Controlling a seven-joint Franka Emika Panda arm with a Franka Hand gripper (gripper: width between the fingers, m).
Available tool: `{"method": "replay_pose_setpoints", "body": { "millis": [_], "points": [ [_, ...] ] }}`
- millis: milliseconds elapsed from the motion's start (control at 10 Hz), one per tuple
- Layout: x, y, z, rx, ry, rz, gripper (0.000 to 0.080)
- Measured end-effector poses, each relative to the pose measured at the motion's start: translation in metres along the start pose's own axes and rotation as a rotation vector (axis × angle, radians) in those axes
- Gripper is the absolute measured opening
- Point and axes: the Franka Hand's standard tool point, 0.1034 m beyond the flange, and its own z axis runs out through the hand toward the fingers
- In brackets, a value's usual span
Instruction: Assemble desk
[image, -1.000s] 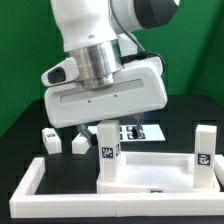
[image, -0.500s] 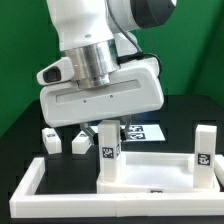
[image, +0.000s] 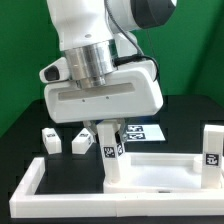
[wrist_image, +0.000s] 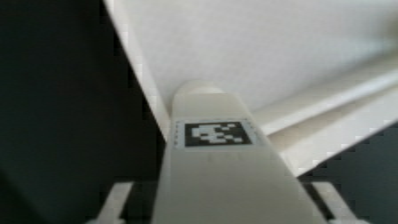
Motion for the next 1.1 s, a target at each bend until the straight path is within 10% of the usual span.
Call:
{"method": "replay_pose_setpoints", "body": {
  "millis": [400,900,1000,1100],
  "points": [
    [-0.001,-0.017,0.005,0.071,-0.008,0.606,0.0290],
    [-0.001,-0.023,0.009,0.064,-0.025,0.766,0.0296],
    [-0.001,-0.023,0.008,0.063,-0.024,0.750,0.0500],
    [-0.001,-0.020,0.008,0.056,-0.013,0.519,0.0500]
  ]
}}
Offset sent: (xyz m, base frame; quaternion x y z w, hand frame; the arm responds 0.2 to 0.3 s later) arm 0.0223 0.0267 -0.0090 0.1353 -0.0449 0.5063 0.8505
